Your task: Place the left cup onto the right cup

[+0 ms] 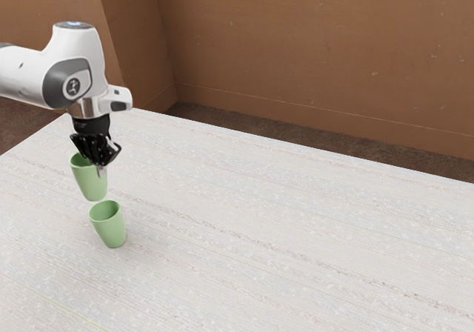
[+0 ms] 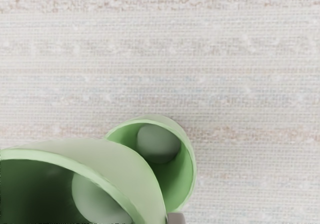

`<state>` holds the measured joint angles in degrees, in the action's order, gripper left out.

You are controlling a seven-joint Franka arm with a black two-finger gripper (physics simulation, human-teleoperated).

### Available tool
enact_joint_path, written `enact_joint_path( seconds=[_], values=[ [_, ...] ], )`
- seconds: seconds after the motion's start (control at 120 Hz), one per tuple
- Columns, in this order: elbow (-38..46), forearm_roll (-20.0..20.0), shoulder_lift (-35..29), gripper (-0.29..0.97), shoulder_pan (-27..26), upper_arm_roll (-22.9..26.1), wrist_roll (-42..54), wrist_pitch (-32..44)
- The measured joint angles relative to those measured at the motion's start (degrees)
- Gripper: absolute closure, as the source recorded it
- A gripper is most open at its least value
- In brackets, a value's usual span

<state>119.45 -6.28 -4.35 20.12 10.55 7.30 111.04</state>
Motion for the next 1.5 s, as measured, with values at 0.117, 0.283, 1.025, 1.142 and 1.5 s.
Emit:
enact_joint_path(
  seconds=[0.117, 0.283, 1.025, 1.142, 1.5],
  values=[
    [0.22, -0.03, 0.0, 0.78, 0.3, 0.79, -0.72, 0.17],
    [0.91, -0.05, 0.0, 0.78, 0.05, 1.63, -1.71, 0.47],
    [2.21, -0.08, 1.55, 0.79, 0.31, 1.65, -4.54, 2.76],
    [2.21, -0.09, 2.05, 0.79, 0.34, 1.61, -4.76, 3.03],
    [2.12, -0.1, 4.05, 0.79, -0.03, 1.24, -5.22, 4.18]
  ],
)
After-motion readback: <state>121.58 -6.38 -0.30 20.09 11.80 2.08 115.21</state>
